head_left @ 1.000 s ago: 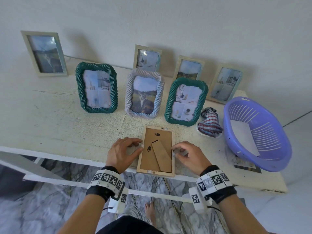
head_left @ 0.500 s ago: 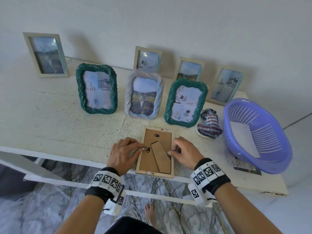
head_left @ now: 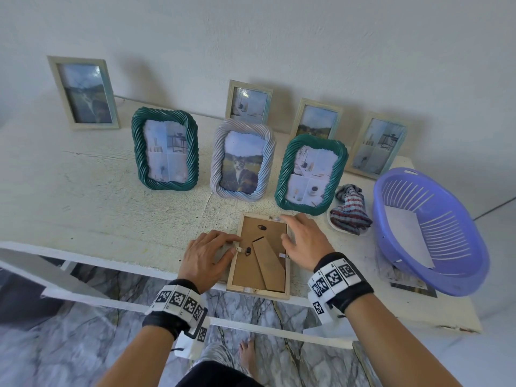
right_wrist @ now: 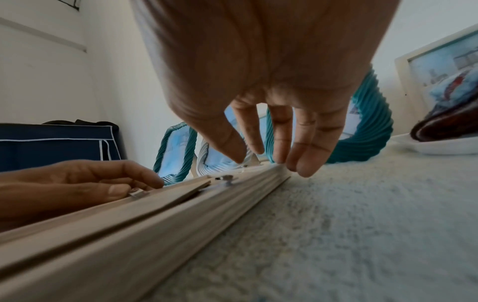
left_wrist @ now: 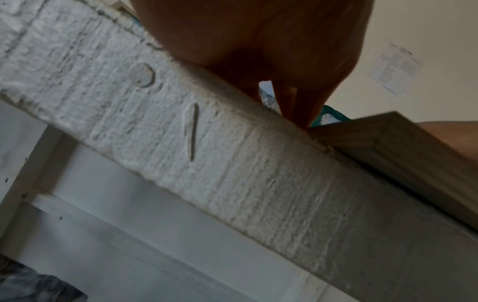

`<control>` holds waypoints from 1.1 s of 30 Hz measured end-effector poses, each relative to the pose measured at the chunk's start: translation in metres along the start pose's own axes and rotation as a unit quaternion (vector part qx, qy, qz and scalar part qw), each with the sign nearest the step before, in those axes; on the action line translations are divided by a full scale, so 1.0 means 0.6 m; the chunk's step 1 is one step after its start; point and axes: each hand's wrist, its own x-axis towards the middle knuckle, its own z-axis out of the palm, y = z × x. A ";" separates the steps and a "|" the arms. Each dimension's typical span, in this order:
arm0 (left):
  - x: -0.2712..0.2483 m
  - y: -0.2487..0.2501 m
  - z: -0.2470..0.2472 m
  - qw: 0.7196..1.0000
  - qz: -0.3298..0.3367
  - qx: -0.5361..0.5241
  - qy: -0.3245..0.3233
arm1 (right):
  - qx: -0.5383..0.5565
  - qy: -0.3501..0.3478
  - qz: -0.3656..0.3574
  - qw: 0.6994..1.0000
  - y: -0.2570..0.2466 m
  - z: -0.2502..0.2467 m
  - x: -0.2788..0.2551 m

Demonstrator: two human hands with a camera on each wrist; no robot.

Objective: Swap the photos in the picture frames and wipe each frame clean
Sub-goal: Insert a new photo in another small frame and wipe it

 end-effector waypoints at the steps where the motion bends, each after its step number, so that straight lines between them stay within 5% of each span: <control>1: 0.000 -0.001 0.000 1.000 0.000 -0.001 0.001 | -0.004 -0.013 0.006 1.000 -0.006 -0.001 0.007; 25: 0.001 -0.003 0.003 1.000 0.007 0.004 0.001 | 0.021 -0.060 0.024 0.998 -0.006 0.010 -0.004; 30: 0.003 0.001 0.000 1.000 0.007 0.003 0.005 | 0.087 -0.034 0.032 0.995 -0.012 0.008 -0.016; 33: 0.001 0.002 -0.001 1.000 0.006 0.001 0.003 | 0.118 -0.075 0.043 0.989 -0.031 0.021 -0.048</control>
